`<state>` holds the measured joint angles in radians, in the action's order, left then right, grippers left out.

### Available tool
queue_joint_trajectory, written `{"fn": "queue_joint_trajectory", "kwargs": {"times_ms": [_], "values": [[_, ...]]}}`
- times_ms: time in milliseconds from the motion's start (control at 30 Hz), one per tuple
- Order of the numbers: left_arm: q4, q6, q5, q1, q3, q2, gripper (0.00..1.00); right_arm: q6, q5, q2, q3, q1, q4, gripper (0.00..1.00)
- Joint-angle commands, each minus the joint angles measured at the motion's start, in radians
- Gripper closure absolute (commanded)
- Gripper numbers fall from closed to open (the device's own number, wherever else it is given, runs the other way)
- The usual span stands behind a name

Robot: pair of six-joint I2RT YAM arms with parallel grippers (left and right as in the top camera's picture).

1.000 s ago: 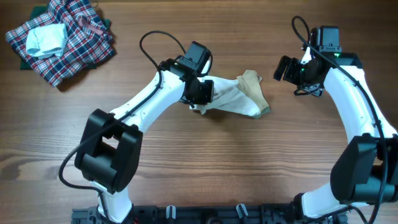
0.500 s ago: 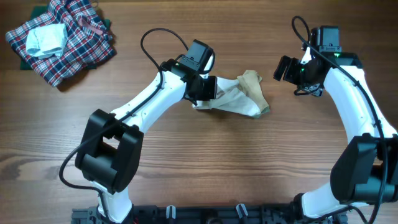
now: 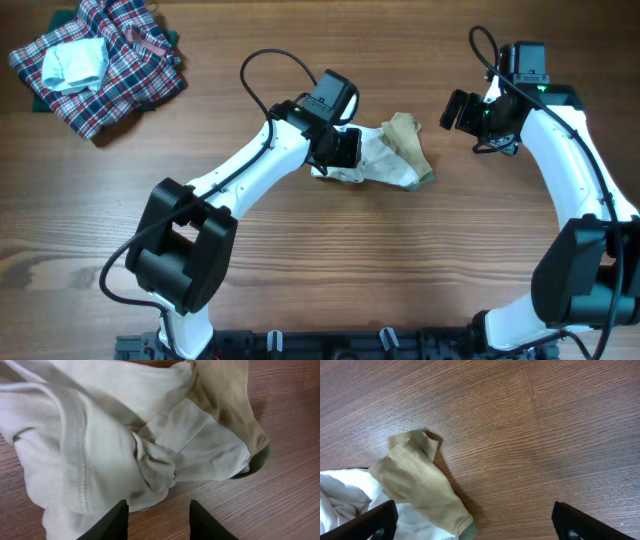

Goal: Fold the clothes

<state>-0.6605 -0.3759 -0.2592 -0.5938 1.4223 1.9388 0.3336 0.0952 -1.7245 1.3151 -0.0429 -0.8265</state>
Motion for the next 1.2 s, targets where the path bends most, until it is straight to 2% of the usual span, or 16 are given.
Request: {"fn": "queue_joint_trajectory", "kwargs": {"times_ms": [0,167,267,367,433,633,1167], "values": [[0.003,0.002,-0.009,0.0,0.013,0.001,0.58,-0.02,-0.021,-0.006,-0.001,-0.002,-0.002,0.0],[-0.02,0.002,0.001,0.021,0.013,-0.013,0.52,-0.02,-0.021,-0.006,-0.001,-0.002,-0.005,0.0],[-0.07,0.001,0.06,0.06,0.013,-0.04,0.37,-0.02,-0.021,-0.006,-0.001,-0.002,-0.006,0.0],[-0.103,0.001,0.101,0.111,0.013,-0.058,0.07,-0.02,-0.021,-0.006,-0.001,-0.002,-0.003,0.0],[-0.1,0.002,0.091,0.151,0.013,-0.055,0.04,-0.02,-0.021,-0.006,-0.001,-0.002,-0.001,0.0],[-0.042,0.002,-0.065,0.166,0.013,-0.019,0.03,-0.019,-0.021,-0.006,-0.001,-0.002,-0.001,0.0],[0.03,-0.025,-0.104,0.091,0.013,0.074,0.05,-0.019,-0.017,-0.006,-0.001,-0.002,-0.009,0.0]]}}
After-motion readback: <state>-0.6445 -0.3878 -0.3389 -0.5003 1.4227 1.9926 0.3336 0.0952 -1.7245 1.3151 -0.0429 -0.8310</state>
